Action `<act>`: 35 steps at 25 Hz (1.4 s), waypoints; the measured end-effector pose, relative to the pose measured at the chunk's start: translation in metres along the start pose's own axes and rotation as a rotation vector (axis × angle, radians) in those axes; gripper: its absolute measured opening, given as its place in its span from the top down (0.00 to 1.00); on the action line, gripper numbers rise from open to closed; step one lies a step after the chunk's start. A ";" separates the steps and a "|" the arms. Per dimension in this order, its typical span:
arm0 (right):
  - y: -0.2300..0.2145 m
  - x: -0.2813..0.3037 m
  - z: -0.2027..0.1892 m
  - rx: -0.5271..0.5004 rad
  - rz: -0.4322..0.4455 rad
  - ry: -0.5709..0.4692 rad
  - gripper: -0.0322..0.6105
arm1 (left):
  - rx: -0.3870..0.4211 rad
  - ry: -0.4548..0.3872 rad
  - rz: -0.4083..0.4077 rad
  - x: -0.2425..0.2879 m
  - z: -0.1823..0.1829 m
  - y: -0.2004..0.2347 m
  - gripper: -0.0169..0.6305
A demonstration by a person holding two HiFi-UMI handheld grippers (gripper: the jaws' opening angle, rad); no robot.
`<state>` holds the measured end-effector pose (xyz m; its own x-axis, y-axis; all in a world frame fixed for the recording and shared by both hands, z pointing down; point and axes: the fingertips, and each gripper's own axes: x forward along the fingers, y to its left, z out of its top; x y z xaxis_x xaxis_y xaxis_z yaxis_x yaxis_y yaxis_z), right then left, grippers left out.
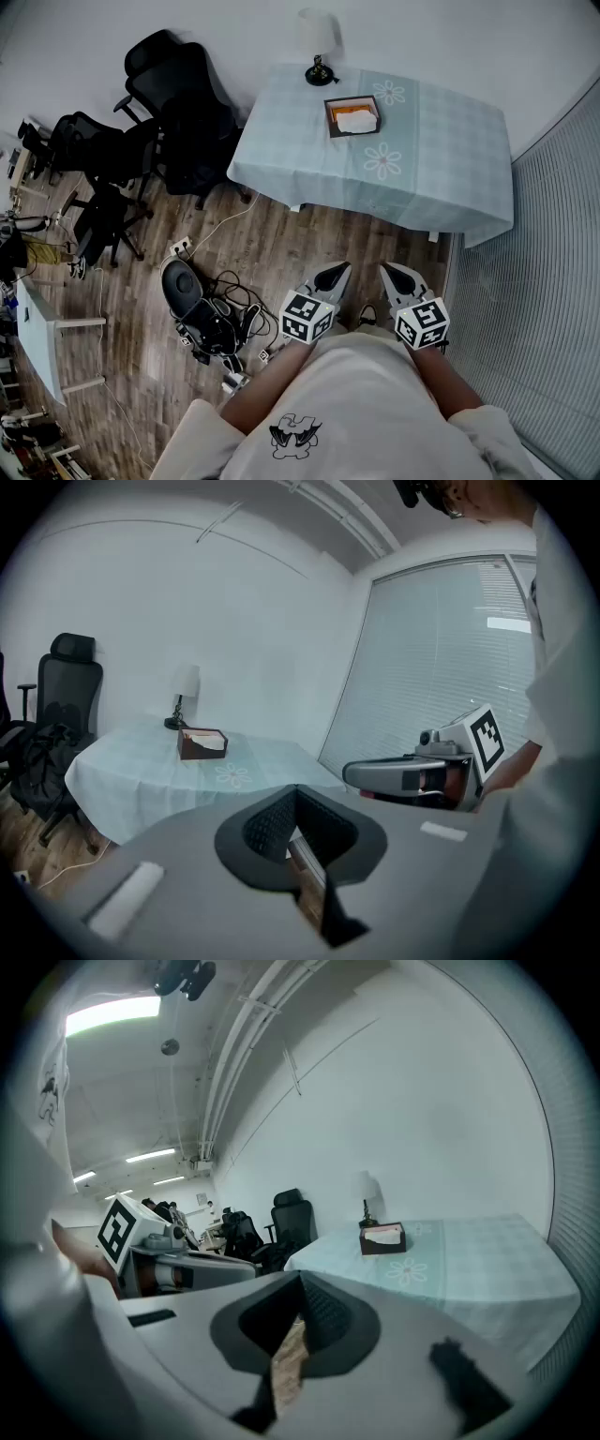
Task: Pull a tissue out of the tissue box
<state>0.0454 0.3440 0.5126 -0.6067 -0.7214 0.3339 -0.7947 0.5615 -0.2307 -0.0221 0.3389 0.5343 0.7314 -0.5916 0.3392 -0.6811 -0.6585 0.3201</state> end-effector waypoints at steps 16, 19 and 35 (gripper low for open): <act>0.002 0.011 0.001 0.008 0.015 0.012 0.94 | -0.026 -0.001 0.010 0.001 -0.001 0.012 0.96; 0.007 0.021 -0.002 0.040 0.023 0.024 0.94 | -0.036 -0.007 0.010 -0.004 -0.001 0.019 0.96; 0.002 0.087 0.013 0.000 -0.071 0.053 0.94 | -0.065 0.003 -0.013 -0.004 0.004 0.088 0.96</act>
<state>-0.0091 0.2765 0.5291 -0.5467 -0.7372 0.3971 -0.8358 0.5096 -0.2045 -0.0851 0.2817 0.5575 0.7403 -0.5816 0.3371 -0.6722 -0.6345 0.3815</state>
